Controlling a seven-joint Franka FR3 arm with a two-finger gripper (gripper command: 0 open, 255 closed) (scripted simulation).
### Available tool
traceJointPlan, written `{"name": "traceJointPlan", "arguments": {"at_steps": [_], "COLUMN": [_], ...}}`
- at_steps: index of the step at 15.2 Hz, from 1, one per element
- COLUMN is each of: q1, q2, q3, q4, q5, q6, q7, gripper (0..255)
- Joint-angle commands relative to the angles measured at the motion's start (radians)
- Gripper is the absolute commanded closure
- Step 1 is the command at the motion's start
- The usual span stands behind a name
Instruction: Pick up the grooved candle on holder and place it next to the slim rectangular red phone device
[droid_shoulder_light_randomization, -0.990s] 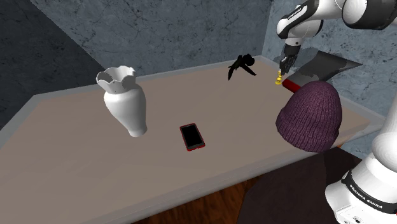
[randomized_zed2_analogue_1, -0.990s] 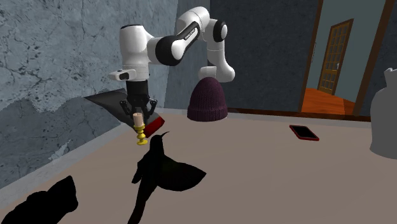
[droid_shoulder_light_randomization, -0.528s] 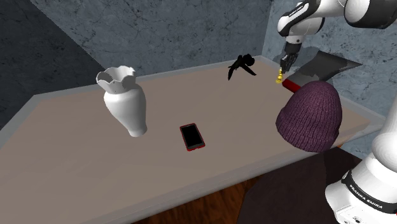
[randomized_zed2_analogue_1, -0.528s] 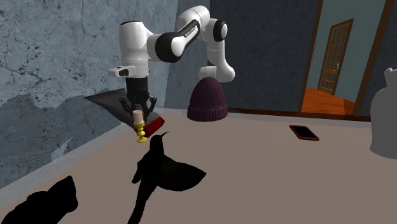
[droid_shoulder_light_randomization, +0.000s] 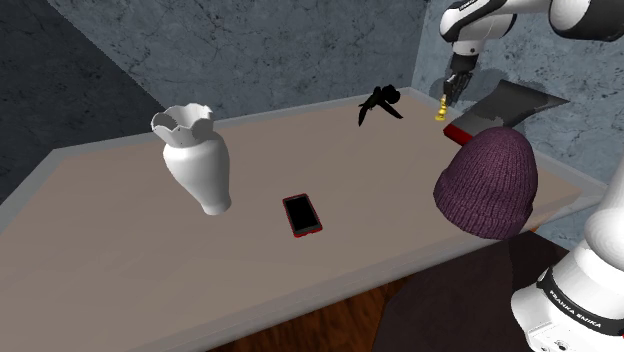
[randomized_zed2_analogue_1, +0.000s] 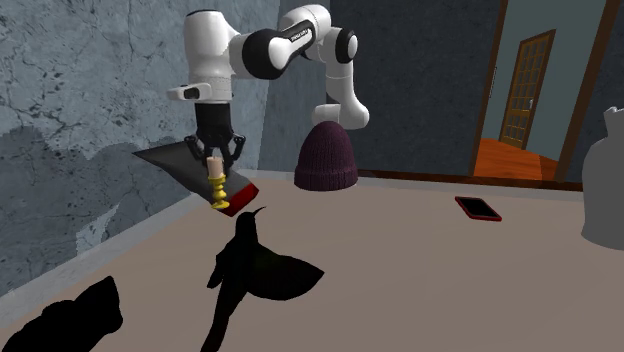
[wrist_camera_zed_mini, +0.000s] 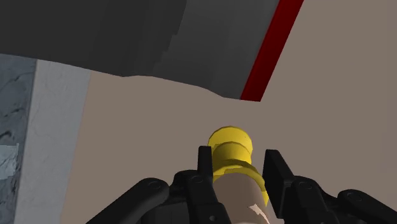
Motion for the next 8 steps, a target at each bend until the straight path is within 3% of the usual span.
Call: {"name": "traceJointPlan", "arguments": {"at_steps": [1, 8], "q1": [0.0, -0.001], "q2": [-0.007, -0.028], "q3": [-0.002, -0.008], "q4": [0.017, 0.083], "q5": [-0.004, -0.015], "q6": [-0.024, -0.109], "q7": [0.002, 0.01], "gripper": [255, 255]}}
